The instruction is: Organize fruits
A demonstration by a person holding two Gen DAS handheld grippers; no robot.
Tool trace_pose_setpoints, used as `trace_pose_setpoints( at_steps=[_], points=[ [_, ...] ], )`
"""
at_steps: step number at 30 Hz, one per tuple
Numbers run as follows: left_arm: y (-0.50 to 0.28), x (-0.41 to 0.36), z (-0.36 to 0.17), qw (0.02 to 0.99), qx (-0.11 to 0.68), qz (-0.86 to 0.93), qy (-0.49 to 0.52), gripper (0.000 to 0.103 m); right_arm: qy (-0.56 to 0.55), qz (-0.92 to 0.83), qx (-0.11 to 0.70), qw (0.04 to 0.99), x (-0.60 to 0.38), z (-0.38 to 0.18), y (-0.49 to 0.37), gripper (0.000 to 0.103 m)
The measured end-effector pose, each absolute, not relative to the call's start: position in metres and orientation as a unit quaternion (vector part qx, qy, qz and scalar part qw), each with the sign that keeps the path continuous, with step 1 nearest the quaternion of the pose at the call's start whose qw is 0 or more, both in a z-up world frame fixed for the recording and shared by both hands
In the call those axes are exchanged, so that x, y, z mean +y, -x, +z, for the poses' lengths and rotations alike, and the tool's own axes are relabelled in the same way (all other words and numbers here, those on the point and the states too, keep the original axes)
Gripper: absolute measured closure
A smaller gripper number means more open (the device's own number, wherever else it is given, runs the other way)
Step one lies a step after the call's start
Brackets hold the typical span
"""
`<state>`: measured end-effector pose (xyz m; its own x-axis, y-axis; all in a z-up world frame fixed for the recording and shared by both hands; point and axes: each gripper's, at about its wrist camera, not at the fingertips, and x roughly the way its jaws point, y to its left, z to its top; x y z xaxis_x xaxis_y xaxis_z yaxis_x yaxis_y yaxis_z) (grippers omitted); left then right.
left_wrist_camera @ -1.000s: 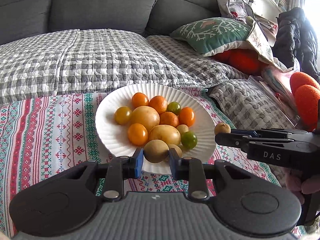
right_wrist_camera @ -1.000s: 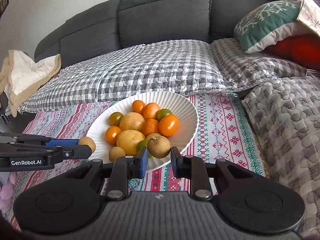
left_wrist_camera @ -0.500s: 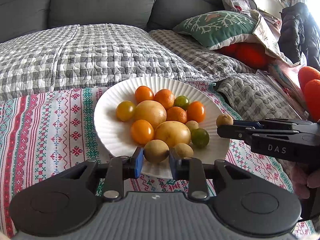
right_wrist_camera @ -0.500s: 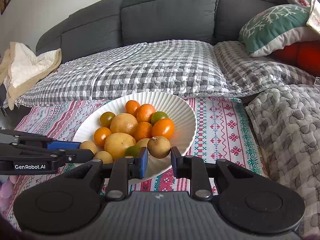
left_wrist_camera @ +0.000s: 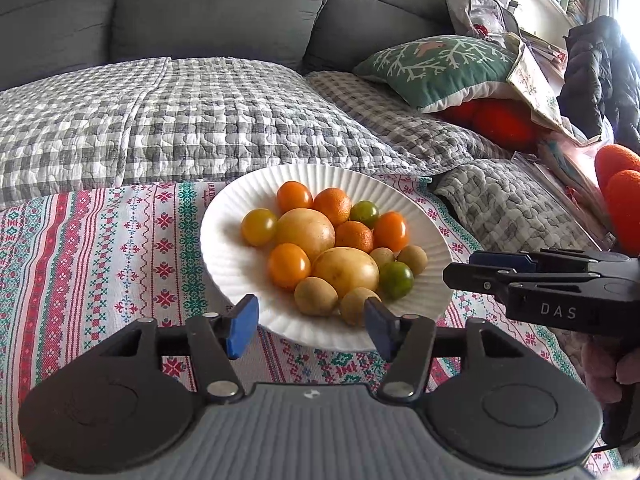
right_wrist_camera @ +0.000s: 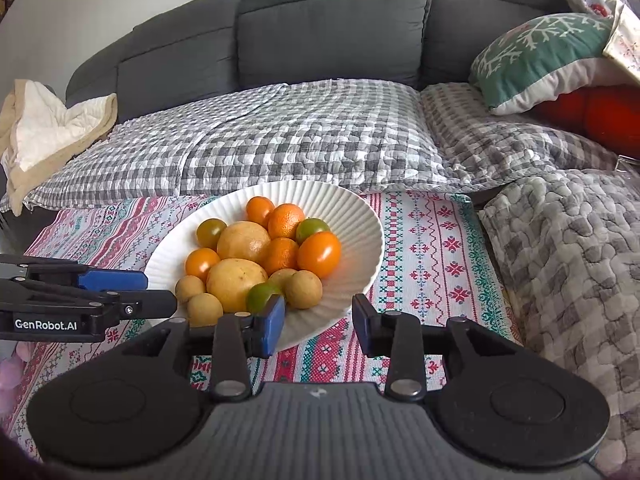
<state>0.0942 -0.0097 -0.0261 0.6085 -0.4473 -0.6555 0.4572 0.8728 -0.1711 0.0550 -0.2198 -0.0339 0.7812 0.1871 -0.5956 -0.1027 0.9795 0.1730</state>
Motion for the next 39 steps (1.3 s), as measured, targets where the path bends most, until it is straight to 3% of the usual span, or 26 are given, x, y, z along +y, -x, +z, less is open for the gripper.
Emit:
trace_pose_setpoints(
  at_steps=[5, 13, 21, 29, 39],
  points=[
    [-0.076, -0.002, -0.018, 0.904, 0.359, -0.234, 0.001, 0.021, -0.065, 0.069, 0.326, 0.941, -0.220, -0.027, -0.042, 0.053],
    [-0.055, 0.004, -0.007, 0.901, 0.383, -0.202, 0.002, 0.007, -0.033, 0.044, 0.337, 0.940, -0.211, -0.012, -0.020, 0.027],
    [-0.031, 0.012, 0.003, 0.894, 0.414, -0.167, 0.028, 0.006, -0.016, 0.027, 0.350, 0.936, -0.196, 0.010, 0.006, 0.005],
    [-0.004, 0.008, 0.000, 0.890, 0.439, -0.126, -0.021, 0.006, -0.083, -0.012, 0.399, 0.913, -0.194, 0.007, 0.024, 0.002],
    [0.012, 0.000, 0.008, 0.891, 0.441, -0.106, -0.037, 0.007, -0.034, -0.010, 0.403, 0.915, -0.172, 0.011, 0.042, 0.001]
  ],
)
